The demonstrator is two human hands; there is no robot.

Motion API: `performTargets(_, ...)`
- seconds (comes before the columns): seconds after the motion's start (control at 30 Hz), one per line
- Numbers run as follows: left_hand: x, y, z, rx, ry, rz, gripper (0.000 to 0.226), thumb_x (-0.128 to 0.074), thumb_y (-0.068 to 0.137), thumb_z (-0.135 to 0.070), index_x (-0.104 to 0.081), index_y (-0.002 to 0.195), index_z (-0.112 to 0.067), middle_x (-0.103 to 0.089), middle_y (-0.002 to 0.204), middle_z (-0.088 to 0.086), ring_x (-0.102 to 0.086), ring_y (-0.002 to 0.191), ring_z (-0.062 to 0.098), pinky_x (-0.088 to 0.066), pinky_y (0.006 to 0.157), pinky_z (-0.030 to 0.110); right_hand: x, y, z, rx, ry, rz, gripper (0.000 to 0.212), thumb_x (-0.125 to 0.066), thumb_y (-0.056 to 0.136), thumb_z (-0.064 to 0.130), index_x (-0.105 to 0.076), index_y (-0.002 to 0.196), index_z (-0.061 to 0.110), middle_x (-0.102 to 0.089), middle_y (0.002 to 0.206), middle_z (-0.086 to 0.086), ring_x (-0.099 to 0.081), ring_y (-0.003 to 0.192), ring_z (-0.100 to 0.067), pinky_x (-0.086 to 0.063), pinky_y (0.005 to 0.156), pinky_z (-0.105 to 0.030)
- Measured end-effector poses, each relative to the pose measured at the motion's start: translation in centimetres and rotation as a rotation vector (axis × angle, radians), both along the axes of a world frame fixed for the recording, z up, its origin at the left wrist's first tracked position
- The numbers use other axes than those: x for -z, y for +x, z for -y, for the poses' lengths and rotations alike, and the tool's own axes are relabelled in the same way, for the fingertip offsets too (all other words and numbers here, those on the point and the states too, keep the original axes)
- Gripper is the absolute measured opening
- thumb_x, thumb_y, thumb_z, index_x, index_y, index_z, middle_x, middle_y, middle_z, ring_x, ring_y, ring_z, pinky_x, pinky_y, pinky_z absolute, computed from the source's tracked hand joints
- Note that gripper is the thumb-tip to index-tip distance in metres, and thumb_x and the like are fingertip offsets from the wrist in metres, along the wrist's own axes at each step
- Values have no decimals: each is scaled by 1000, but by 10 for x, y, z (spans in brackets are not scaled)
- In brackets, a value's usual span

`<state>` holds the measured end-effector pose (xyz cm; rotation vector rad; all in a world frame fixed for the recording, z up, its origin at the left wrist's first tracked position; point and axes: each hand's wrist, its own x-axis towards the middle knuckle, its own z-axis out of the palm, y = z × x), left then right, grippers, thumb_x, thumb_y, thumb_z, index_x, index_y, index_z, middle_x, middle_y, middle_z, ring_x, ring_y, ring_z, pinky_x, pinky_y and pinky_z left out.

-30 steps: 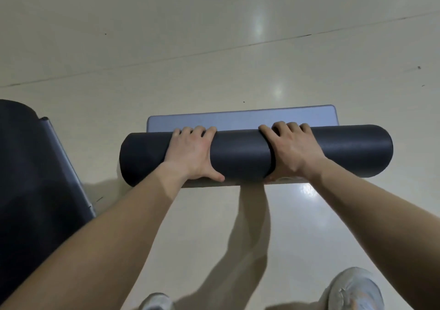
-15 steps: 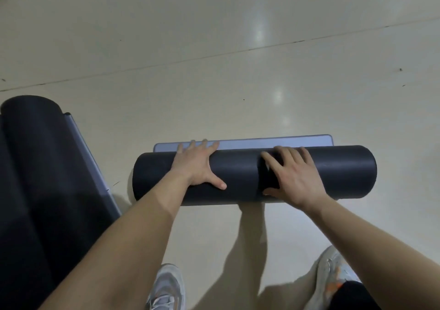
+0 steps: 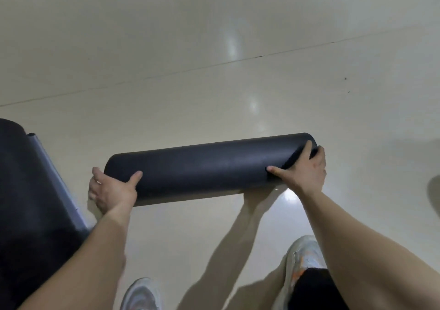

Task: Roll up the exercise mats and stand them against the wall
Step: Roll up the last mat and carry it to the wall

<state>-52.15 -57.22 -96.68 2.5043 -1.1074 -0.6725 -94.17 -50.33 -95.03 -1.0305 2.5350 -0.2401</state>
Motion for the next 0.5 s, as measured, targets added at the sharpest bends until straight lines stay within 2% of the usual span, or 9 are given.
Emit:
performTargets(0.1, 6, 15, 14, -43, 95, -103, 107, -81, 73, -58, -27, 151, -10, -42, 151, 21, -45, 133, 48, -40, 109, 59, 6, -19, 3, 189, -64, 180, 126, -89, 57, 69, -28, 151, 12, -34, 156, -19, -36, 144, -42, -41, 110, -54)
performTargets(0.2, 4, 20, 15, -39, 71, -100, 98, -82, 69, -61, -41, 141, -8, -56, 139, 18, -54, 124, 43, -46, 104, 53, 15, -30, 2, 220, -95, 283, 115, -92, 59, 63, -37, 145, 11, -41, 149, -17, -49, 134, -43, -47, 105, -52)
performTargets(0.3, 1, 18, 14, -59, 45, -141, 99, -83, 67, -62, -41, 141, -11, -58, 137, 15, -55, 124, 40, -46, 105, 51, 19, -31, 3, 225, -136, 273, 113, -93, 57, 63, -38, 143, 13, -41, 144, -16, -52, 130, -43, -49, 103, -52)
performTargets(0.4, 0, 13, 13, -64, 21, -146, 108, -81, 58, -71, -41, 141, -14, -57, 139, 11, -55, 125, 39, -45, 106, 52, 20, -26, 7, 240, -147, 243, 115, -91, 58, 66, -37, 144, 13, -40, 143, -18, -44, 135, -42, -46, 106, -52)
performTargets(0.5, 1, 6, 8, -64, -24, -97, 110, -78, 57, -74, -41, 143, -17, -53, 143, 9, -53, 128, 39, -44, 107, 53, 16, -18, 18, 347, -119, 198, 118, -87, 53, 75, -41, 141, 11, -42, 141, -17, -41, 137, -40, -44, 106, -53)
